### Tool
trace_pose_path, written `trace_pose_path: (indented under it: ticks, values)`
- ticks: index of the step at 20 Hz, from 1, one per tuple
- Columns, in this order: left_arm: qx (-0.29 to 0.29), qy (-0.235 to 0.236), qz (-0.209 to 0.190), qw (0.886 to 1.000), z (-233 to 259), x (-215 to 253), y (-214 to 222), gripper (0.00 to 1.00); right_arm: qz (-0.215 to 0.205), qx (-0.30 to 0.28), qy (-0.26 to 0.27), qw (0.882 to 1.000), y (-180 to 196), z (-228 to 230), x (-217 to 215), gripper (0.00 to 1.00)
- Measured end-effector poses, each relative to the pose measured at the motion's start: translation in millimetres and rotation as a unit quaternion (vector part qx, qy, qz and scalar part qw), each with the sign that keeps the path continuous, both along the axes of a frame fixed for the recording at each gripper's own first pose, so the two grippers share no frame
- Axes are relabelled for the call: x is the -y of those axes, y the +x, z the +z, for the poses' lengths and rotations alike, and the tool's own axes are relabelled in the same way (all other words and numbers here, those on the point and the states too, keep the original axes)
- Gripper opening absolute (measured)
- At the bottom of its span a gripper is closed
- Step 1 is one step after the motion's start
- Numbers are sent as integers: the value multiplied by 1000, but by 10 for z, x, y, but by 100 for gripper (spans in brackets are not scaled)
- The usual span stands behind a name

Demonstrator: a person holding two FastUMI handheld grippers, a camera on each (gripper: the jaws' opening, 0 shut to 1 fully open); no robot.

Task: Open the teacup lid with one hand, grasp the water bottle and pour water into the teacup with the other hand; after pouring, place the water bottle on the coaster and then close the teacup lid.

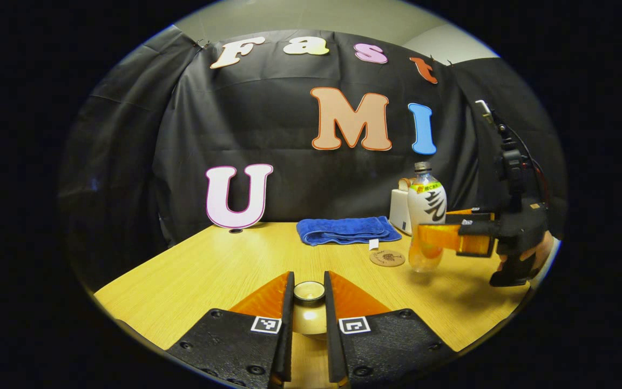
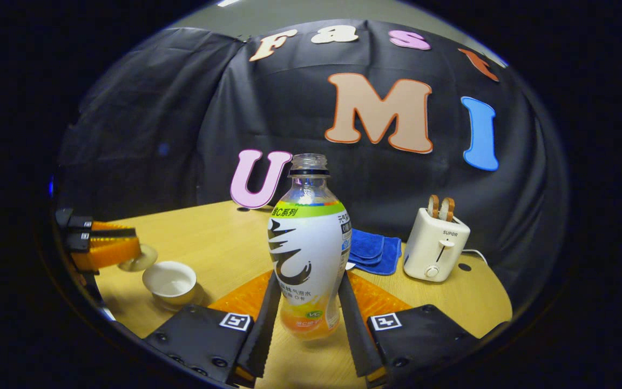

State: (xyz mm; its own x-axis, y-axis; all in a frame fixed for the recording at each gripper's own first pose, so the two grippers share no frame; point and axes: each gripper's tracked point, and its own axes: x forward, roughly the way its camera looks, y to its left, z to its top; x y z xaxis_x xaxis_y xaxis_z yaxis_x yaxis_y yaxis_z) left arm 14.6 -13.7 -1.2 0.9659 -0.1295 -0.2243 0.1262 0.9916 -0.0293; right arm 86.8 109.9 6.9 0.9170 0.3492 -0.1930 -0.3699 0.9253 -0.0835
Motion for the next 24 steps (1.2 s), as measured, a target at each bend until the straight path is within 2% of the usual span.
trace_pose_path:
  ticks: [7,11,14,19,24]
  values:
    - [-5,-1,-5,1000,-16,57,-9,24,-31,1,56,998,580,-109,58,65]
    - [-7,-1,-5,1000,-32,46,-26,24,-45,-26,93,994,855,-256,53,65]
    - [-3,-5,0,1000,-19,13,-45,24,-54,-31,75,995,993,-303,60,65]
    - [-4,-11,4,1000,-68,-40,-39,24,-69,2,31,997,1101,-320,41,65]
    - [-5,-13,6,1000,-99,-103,-58,24,-76,-8,14,997,1117,-475,-6,65]
